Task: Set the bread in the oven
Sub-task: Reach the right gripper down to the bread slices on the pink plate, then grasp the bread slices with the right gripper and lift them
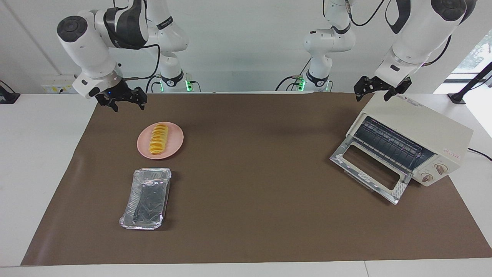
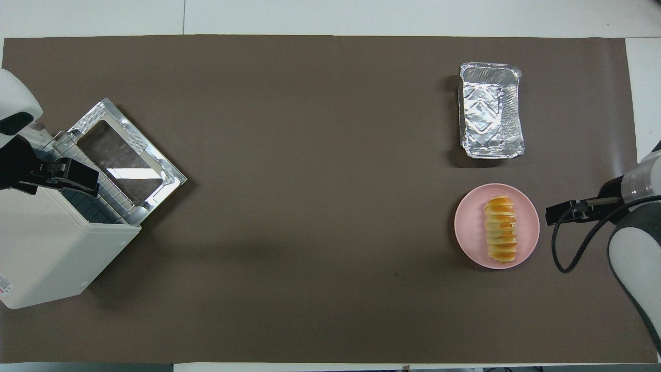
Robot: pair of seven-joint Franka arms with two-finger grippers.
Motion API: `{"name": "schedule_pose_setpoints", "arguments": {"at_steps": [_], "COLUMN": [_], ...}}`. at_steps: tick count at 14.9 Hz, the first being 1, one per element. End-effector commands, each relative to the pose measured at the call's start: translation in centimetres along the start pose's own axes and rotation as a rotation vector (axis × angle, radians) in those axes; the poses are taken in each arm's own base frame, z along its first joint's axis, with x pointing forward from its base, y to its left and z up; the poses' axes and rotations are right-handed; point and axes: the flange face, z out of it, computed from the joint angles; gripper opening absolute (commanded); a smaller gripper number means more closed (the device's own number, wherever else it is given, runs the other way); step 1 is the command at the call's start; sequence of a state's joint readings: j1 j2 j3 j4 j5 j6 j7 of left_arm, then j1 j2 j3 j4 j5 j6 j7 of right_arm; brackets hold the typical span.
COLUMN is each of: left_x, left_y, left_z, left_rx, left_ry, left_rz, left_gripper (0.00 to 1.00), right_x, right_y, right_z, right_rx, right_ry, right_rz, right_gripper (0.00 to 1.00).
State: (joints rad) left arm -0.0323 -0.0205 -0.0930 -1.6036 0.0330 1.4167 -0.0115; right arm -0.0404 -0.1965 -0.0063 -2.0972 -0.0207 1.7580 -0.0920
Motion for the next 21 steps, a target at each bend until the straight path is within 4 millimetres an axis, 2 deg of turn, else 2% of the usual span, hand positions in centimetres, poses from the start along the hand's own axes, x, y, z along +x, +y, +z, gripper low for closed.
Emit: {"name": "schedule_pose_setpoints", "arguments": {"at_steps": [1,2,4,5,9,15,21], "left_x": [-0.9,-0.9,-0.9,-0.9,-0.9,-0.9,-0.9], "left_y": [-0.2,-0.2,-0.2,-0.2,-0.2,-0.2,-0.2], "left_z": [-0.1,-0.1,-0.1,0.0,0.0,-0.1,-0.1], "left_rx": [-0.013,-0.013,-0.013,-0.013,-0.013,-0.013,-0.013], "left_ry": [0.002,0.002,0.002,0.000,0.000,0.002,0.002], "left_rz": [0.003,0.003,0.003,0.003,0.003,0.003,0.003], "left_gripper": [1.00,1.00,1.00,1.00,1.00,1.00,1.00], "right_x": [-0.9,-0.9,-0.4,-0.1,0.4,1.3,1.4], "right_y": [-0.8,-0.8,-3.2,-3.8,-4.7,-4.3,-4.2], "right_z": [4.4,6.0,8.1,9.0,14.1,17.9,18.7], "right_rx": [0.014,0.014,0.008,0.005,0.002,-0.004,-0.006], "right_ry": [0.024,0.035,0.053,0.058,0.110,0.171,0.171], "right_rz": [0.025,0.025,-0.019,-0.009,-0.034,-0.080,-0.089], "right_gripper": [1.00,1.00,1.00,1.00,1.00,1.00,1.00]}}
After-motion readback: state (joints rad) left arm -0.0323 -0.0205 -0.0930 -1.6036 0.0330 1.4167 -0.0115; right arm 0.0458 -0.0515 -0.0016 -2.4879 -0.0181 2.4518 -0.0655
